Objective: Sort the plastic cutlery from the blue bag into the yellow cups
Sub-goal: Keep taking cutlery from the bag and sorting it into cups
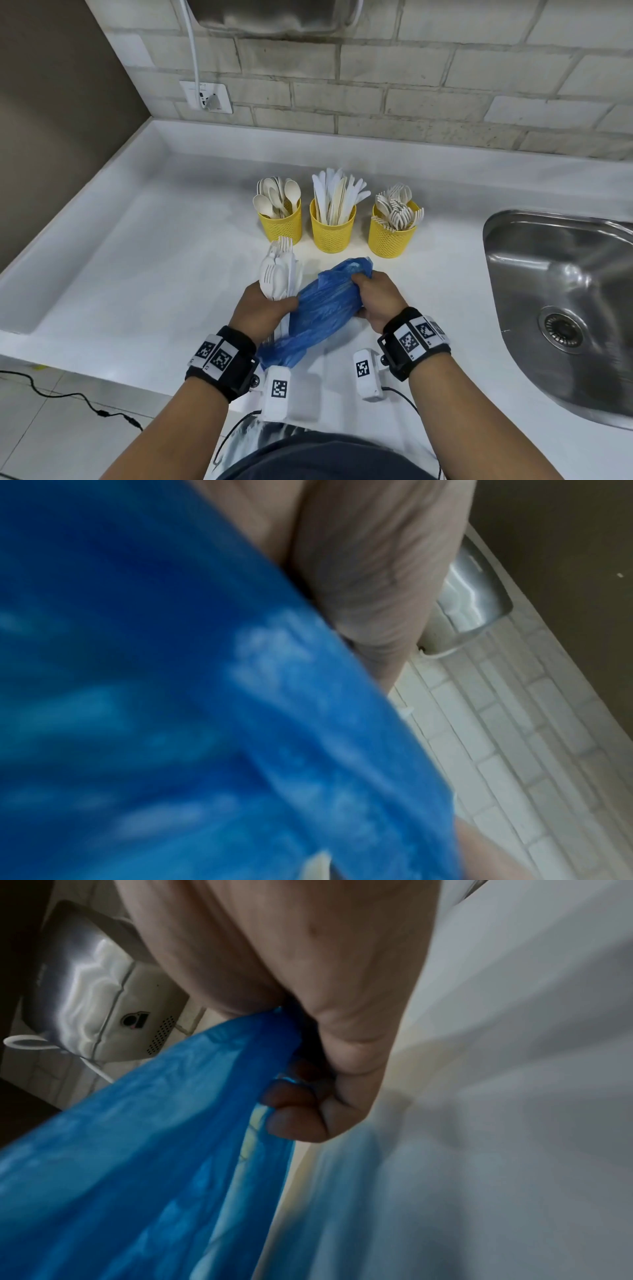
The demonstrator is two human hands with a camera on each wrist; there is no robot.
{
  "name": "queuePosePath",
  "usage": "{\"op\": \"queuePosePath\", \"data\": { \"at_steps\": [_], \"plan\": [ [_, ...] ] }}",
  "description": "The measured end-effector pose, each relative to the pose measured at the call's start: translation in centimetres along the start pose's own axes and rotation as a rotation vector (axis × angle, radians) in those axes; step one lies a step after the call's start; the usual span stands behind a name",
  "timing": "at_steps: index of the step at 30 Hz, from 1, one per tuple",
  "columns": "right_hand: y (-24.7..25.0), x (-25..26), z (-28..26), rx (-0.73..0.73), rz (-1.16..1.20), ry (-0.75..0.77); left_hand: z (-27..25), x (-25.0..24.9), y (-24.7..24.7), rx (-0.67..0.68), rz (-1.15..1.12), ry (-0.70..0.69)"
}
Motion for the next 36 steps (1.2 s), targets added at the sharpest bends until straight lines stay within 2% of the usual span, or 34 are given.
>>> {"op": "queuePosePath", "data": {
  "at_steps": [3,9,15,19,23,25,28,29,30,32,34,36],
  "plan": [
    [0.4,-0.3,0.0,-0.020,-0.054,-0.008,0.2,0.3,0.6,-0.035,-0.127,-0.009],
    [1.4,-0.2,-0.2,-0.041,-0.363,0.010,0.2,-0.3,2.1,-0.234,-0.329,-0.014],
    [2.6,-0.1,0.0,-0.104,-0.634,0.135,0.8,-3.4,4.9,-0.257,-0.712,-0.159],
    [3.3,0.0,0.1,-0.138,-0.669,0.146,0.5,-6.3,6.5,-0.216,-0.970,-0.258],
    [3.4,0.1,-0.1,-0.093,-0.593,0.038,-0.7,-9.3,6.1,-0.135,-0.877,-0.357],
    [3.3,0.8,-0.4,-0.120,-0.648,0.054,-1.3,-10.3,5.3,-0.092,-0.786,-0.398],
    [2.4,3.5,-2.4,-0.238,-1.020,0.332,-2.1,-11.1,4.0,-0.058,-0.621,-0.431],
    [1.3,4.4,-3.4,-0.213,-1.114,0.443,-2.4,-11.2,3.6,-0.054,-0.563,-0.437],
    [0.0,4.8,-4.4,-0.140,-1.181,0.521,-2.6,-11.4,3.1,-0.050,-0.518,-0.444],
    [-2.5,4.2,-5.4,0.073,-1.238,0.586,-3.0,-11.8,2.1,-0.022,-0.460,-0.459],
    [-4.0,3.7,-6.0,0.168,-1.138,0.590,-3.7,-12.3,0.9,0.028,-0.419,-0.479],
    [-4.2,4.8,-6.2,0.128,-0.819,0.552,-4.3,-12.8,0.0,0.076,-0.387,-0.503]
  ]
}}
Point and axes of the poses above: each hand's wrist, its own z-axis towards the middle knuckle, its own y-axis out of the back of the hand, x = y × z, the point moved 6 cm from there along z, towards the middle knuckle, and after that the axes turned 7 degrees about y, right-handed, at the moved point
